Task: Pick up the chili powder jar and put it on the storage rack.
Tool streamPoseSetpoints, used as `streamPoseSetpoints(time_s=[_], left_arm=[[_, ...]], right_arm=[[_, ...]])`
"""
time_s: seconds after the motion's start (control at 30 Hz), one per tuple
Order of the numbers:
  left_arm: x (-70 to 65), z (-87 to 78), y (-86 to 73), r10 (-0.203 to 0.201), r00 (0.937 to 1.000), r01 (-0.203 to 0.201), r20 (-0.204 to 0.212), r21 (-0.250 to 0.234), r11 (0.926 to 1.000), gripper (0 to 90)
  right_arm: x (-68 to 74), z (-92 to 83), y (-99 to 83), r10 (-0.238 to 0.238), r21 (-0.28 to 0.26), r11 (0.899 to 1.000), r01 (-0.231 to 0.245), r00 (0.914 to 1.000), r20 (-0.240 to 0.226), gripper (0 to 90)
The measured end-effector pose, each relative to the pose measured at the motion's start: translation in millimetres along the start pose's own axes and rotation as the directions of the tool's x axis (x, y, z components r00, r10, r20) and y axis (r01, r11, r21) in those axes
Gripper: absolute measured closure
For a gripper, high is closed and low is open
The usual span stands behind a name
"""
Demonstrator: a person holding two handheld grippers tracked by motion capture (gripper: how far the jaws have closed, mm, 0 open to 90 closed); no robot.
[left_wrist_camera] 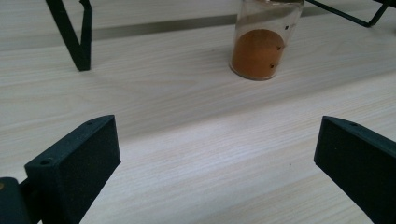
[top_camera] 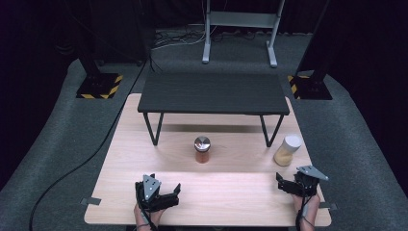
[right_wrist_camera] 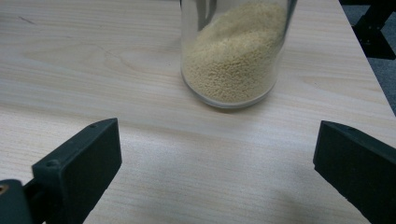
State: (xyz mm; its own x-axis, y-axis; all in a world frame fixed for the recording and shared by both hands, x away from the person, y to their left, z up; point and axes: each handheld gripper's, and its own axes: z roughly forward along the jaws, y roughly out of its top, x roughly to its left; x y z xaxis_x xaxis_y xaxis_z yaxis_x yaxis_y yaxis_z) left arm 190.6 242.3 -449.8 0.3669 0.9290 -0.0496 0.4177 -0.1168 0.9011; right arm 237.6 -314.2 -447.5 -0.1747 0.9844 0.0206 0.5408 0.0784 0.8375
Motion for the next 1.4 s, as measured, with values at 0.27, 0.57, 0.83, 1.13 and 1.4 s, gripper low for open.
streamPoseSetpoints(time_s=[0.27,0.57,0.83,1.13,1.4], left_arm=[[-4.2,26.7,18.7,0.023,0.9990,-0.023,0.039,0.007,0.9997,0.0],[-11.0,61.6,39.3,0.034,0.9959,-0.037,0.084,0.026,0.9990,0.0],[-18.7,96.3,61.3,0.072,0.9905,-0.078,0.117,0.050,0.9957,0.0],[-24.3,122.1,75.3,0.100,0.9871,-0.109,0.125,0.068,0.9917,0.0],[-26.6,140.0,79.9,0.117,0.9832,-0.127,0.140,0.064,0.9898,0.0]], right_arm=[[-2.3,-1.3,-2.9,0.010,-0.017,1.000,-0.011,0.9999,-0.006,0.0],[-3.6,-2.0,-4.3,0.015,-0.024,1.000,-0.015,0.9998,-0.011,0.0],[-2.7,-2.6,-5.5,0.014,-0.031,0.999,-0.014,0.9999,-0.007,0.0],[-3.4,-2.1,-4.6,0.014,-0.026,1.000,-0.014,0.9998,-0.010,0.0],[-3.1,-2.4,-5.1,0.015,-0.028,0.999,-0.016,0.9998,-0.009,0.0]])
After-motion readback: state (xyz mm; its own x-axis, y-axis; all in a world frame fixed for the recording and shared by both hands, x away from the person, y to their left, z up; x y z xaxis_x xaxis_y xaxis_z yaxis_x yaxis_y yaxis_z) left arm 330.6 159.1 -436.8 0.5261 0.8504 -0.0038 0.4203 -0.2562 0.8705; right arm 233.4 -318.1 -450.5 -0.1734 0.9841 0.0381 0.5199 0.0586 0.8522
